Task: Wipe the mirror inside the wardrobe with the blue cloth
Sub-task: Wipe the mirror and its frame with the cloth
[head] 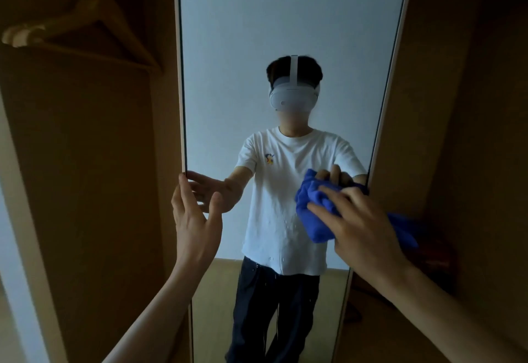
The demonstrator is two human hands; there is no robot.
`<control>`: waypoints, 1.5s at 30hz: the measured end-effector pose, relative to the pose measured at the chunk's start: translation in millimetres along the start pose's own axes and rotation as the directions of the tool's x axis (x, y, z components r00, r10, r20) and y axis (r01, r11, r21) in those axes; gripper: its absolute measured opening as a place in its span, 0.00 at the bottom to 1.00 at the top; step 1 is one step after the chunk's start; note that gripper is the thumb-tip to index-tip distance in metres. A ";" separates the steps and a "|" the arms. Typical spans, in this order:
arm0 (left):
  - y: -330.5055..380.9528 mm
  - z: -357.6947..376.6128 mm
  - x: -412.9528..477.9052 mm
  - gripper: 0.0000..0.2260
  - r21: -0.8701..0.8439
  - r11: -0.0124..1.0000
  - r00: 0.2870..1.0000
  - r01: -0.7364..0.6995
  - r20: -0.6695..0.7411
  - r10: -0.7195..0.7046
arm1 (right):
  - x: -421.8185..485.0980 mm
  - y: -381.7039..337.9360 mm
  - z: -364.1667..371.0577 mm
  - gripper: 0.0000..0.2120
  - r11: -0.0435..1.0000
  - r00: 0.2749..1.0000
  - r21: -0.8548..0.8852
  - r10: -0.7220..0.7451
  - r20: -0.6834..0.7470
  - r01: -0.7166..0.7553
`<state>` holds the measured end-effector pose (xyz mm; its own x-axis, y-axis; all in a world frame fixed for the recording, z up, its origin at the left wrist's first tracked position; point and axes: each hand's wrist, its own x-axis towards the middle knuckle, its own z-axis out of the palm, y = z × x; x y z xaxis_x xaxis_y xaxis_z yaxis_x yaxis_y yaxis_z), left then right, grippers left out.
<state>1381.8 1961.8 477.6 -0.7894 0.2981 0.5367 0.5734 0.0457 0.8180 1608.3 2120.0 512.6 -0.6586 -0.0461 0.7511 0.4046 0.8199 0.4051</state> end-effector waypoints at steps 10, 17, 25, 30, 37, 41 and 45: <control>-0.9 0.3 -1.1 0.32 0.014 1.000 1.000 0.009 -0.019 -0.009 | 46.3 44.5 -34.3 0.29 0.978 0.972 0.013 0.209 -0.105 -0.209; -20.1 1.9 -19.2 0.34 0.045 0.999 1.000 0.014 0.007 -0.015 | -22.0 10.0 -2.6 0.35 0.994 0.995 0.052 0.094 0.030 -0.096; -28.8 1.8 -26.4 0.35 0.067 0.996 0.998 0.058 0.032 -0.060 | 27.4 41.5 -25.8 0.30 0.960 0.955 0.083 0.275 -0.113 -0.267; -40.2 2.5 -40.5 0.36 0.123 0.990 0.996 0.067 0.043 -0.072 | -9.3 11.1 -0.2 0.31 0.973 0.969 0.023 0.231 -0.083 -0.230; -47.1 -6.0 -36.2 0.36 0.153 0.986 0.993 0.058 0.088 -0.072 | -38.4 3.0 10.4 0.34 0.958 0.963 0.103 0.269 -0.011 -0.266; -53.0 -6.9 -39.7 0.37 0.146 0.987 0.991 0.070 0.103 -0.086 | -38.4 0.6 15.5 0.34 0.920 0.929 0.140 0.369 -0.005 -0.365; -53.1 -5.0 -40.1 0.38 0.153 0.986 0.991 0.068 0.100 -0.084 | -38.0 -21.6 29.0 0.34 0.879 0.885 0.100 0.466 0.019 -0.466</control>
<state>1381.9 1942.7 413.7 -0.8087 0.3870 0.4431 0.5454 0.2107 0.8113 1606.2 2120.6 460.2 -0.4061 0.3523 0.8432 0.5991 0.7994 -0.0455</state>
